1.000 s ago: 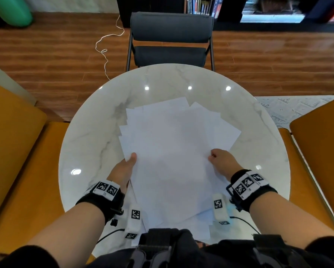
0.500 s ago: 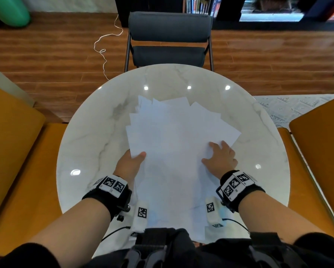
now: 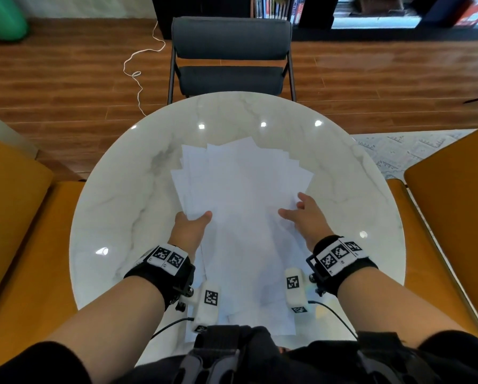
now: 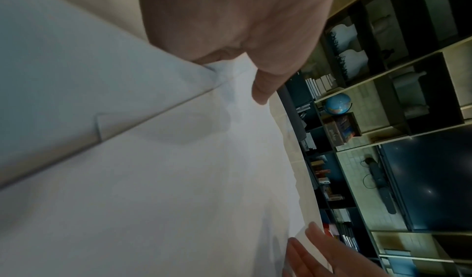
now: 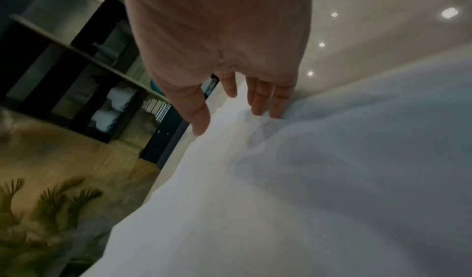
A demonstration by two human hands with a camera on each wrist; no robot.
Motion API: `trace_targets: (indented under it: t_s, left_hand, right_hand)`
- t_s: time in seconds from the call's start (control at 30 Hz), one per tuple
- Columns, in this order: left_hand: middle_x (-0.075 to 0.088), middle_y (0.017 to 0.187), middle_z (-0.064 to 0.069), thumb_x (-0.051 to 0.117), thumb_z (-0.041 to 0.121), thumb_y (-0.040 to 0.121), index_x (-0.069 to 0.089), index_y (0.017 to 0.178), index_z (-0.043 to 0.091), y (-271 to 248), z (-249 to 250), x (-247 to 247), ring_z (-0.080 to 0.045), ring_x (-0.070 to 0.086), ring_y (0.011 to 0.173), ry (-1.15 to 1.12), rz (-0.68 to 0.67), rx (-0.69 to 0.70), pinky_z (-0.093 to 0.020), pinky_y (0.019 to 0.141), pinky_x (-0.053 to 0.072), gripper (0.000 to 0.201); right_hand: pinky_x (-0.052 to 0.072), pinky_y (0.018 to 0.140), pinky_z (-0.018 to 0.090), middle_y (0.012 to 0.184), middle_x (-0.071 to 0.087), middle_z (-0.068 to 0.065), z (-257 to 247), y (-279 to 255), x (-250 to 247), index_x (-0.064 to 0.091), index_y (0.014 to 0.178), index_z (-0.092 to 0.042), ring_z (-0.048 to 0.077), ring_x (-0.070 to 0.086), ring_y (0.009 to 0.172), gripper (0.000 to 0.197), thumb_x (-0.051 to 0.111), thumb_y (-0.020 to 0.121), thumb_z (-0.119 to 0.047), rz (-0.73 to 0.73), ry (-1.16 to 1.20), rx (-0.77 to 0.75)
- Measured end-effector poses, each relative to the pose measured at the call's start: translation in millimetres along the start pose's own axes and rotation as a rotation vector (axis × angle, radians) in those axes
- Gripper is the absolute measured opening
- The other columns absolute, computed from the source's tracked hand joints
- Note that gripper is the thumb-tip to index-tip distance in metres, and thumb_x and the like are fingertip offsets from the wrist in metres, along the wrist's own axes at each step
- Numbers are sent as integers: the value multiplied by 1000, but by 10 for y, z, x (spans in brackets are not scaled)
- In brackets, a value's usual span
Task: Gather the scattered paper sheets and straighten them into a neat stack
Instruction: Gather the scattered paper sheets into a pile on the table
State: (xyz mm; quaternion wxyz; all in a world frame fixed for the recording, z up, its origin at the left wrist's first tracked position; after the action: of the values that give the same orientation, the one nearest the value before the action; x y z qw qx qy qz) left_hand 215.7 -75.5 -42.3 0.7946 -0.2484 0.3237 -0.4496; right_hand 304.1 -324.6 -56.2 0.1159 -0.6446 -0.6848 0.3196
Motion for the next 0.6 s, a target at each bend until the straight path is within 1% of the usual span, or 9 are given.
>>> trace_targets:
  t_s: [0.07, 0.2, 0.33, 0.37, 0.43, 0.47, 0.5, 0.53, 0.6]
  left_hand:
    - [32, 154, -11, 63, 40, 87, 16, 151, 7, 29, -4, -23, -30, 36, 139, 7, 16, -36, -39, 110, 31, 86]
    - [31, 156, -11, 60, 37, 89, 14, 153, 9, 65, -8, -32, -31, 36, 139, 62, 44, -55, -39, 108, 33, 83]
    - [33, 152, -10, 61, 40, 87, 13, 153, 12, 50, -49, 53, -33, 36, 138, 37, -26, -128, -46, 108, 34, 86]
    - [32, 154, -10, 61, 39, 87, 13, 153, 11, 55, -62, 60, -33, 36, 139, 36, -36, -124, -45, 110, 34, 86]
    - [29, 156, -9, 60, 37, 88, 13, 153, 11, 62, -78, 40, -30, 35, 140, 44, -40, -90, -41, 114, 32, 84]
    - [28, 157, -8, 60, 36, 89, 13, 153, 11, 55, -80, 20, -29, 34, 141, 48, -35, -83, -40, 114, 31, 83]
    - [30, 157, -8, 61, 35, 88, 15, 153, 12, 65, -91, 3, -30, 36, 140, 25, -24, -77, -40, 114, 32, 82]
    - [36, 153, -9, 66, 32, 85, 20, 151, 14, 74, -100, -9, -31, 42, 136, -32, -16, -71, -44, 112, 36, 82]
    - [53, 136, -11, 73, 22, 78, 32, 142, 18, 66, -105, -9, -33, 56, 119, -233, -24, -73, -52, 103, 45, 77]
  right_hand:
    - [38, 111, 45, 149, 39, 11, -15, 26, 7, 33, 148, -19, 27, 42, 135, 82, 77, 78, -22, -28, -68, -19]
    - [40, 107, 48, 146, 40, 17, -17, 26, -17, 31, 148, -15, 36, 42, 133, 87, 75, 74, -27, 241, -283, 22]
    - [48, 99, 48, 138, 50, 15, 29, 62, 89, 32, 146, -6, 35, 54, 119, 91, 78, 68, -17, 166, 60, 140]
    - [50, 92, 44, 126, 57, 16, 33, 77, 82, 44, 137, -1, 34, 58, 108, 77, 78, 69, -14, 141, 101, 168]
    - [47, 71, 37, 84, 60, 15, 29, 96, 38, 63, 90, 1, 29, 57, 78, 26, 77, 72, -9, 102, 126, 196]
    - [44, 66, 35, 70, 53, 10, 16, 81, 13, 59, 72, -2, 27, 52, 67, 17, 76, 74, -7, 93, 122, 208]
    - [44, 67, 35, 67, 50, 8, 24, 88, 4, 58, 67, -5, 26, 50, 64, 19, 75, 75, -7, 79, 109, 219]
    - [46, 74, 37, 75, 54, 10, 12, 78, 9, 62, 75, -3, 28, 53, 71, 14, 75, 75, -9, 58, 98, 214]
    - [47, 95, 43, 104, 60, 13, 10, 65, 49, 64, 108, 0, 33, 58, 100, 37, 76, 75, -12, 25, 43, 189]
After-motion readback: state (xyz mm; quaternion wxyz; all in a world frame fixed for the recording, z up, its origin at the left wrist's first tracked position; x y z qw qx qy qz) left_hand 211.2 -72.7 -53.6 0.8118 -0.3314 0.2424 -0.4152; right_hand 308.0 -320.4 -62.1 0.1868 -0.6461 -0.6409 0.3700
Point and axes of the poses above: each hand's wrist, its own y-axis towards the middle knuckle, its own x-axis out of the palm, z = x × y, the point moved 3 cm from there along y, towards the middle knuckle
